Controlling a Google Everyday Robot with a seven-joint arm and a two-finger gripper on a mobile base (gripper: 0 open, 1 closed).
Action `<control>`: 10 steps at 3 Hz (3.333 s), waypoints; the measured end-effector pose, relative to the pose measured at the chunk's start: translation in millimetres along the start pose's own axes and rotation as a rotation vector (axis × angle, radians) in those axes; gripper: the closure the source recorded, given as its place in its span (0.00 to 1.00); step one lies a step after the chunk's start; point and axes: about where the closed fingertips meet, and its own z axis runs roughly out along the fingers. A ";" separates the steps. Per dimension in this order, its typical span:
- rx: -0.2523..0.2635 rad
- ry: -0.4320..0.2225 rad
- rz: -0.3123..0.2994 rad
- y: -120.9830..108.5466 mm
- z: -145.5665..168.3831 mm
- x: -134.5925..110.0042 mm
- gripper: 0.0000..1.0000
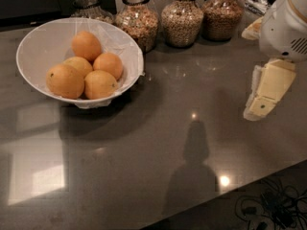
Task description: Pick orange from white bowl
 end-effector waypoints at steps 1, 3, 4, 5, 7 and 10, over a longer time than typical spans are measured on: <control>-0.008 -0.085 -0.100 -14.8 25.1 -63.1 0.00; -0.025 -0.248 -0.325 -22.5 33.5 -196.9 0.00; -0.025 -0.248 -0.325 -22.5 33.5 -196.9 0.00; -0.027 -0.321 -0.342 -21.2 40.1 -220.2 0.00; -0.107 -0.483 -0.474 -9.5 66.4 -300.7 0.00; -0.213 -0.574 -0.707 8.3 98.0 -344.1 0.37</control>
Offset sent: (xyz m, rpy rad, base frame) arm 0.0844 0.2124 0.0137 0.1496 -0.0800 0.4090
